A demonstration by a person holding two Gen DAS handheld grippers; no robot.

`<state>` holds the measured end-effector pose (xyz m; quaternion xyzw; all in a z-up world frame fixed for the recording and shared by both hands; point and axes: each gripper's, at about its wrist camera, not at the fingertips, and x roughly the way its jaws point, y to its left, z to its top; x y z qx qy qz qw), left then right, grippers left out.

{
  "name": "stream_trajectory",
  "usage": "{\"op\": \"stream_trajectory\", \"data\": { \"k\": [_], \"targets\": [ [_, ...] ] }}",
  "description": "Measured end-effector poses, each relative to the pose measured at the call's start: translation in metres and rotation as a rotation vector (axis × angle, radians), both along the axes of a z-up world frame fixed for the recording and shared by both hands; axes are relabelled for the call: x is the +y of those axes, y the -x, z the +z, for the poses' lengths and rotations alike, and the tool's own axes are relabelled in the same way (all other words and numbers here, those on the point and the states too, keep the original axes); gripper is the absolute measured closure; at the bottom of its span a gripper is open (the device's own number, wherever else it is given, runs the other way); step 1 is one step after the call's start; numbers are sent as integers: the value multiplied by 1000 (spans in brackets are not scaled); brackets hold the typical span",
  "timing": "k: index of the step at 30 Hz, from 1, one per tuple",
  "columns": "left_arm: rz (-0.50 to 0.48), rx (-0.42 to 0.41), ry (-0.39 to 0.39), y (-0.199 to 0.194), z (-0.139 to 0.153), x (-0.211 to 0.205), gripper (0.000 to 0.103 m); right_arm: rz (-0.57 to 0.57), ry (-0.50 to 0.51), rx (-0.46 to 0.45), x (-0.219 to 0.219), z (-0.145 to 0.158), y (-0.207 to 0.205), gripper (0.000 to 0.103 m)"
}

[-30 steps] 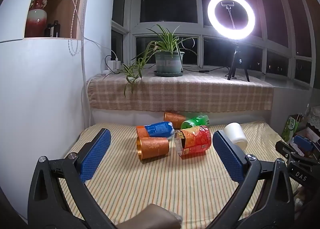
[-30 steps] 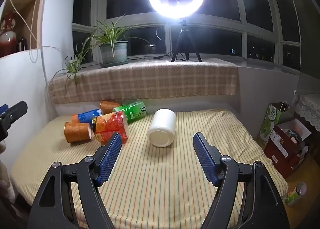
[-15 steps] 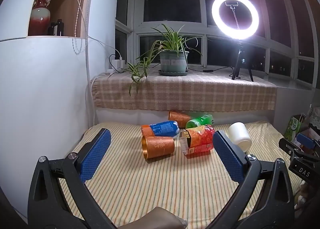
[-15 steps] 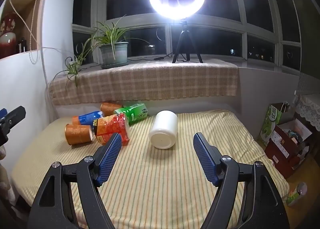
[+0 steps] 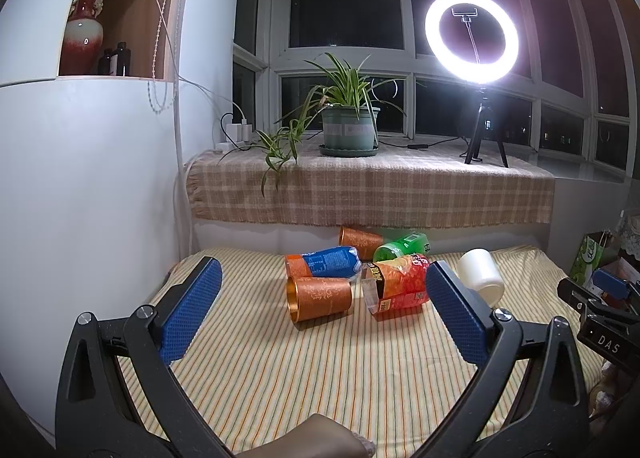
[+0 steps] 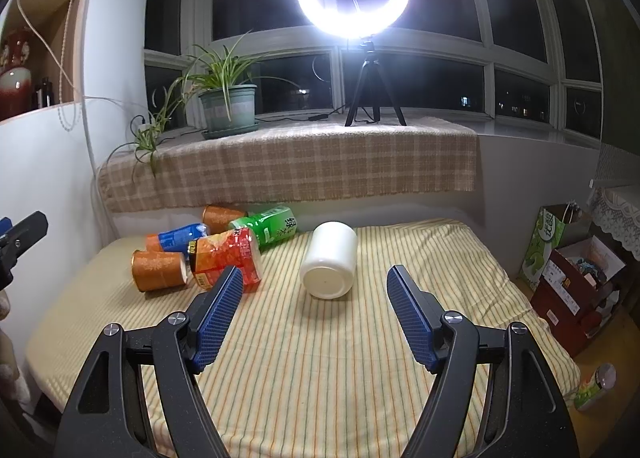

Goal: Flip cup upright

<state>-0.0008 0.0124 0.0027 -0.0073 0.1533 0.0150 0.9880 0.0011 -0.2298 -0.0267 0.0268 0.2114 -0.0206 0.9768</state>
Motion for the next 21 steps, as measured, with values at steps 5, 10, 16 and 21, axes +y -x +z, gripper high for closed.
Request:
{"op": "stream_trajectory", "data": {
  "k": [5, 10, 16, 21],
  "targets": [
    [0, -2, 1, 0, 1, 1, 0, -1, -2, -1, -2, 0, 1, 29],
    [-1, -3, -1, 0, 1, 1, 0, -5, -3, -1, -3, 0, 0, 29],
    [-1, -3, 0, 1, 1, 1, 0, -6, 1, -2, -2, 0, 0, 29],
    [-1, -3, 1, 1, 0, 1, 0, -5, -1, 4, -2, -1, -1, 29]
  ]
}}
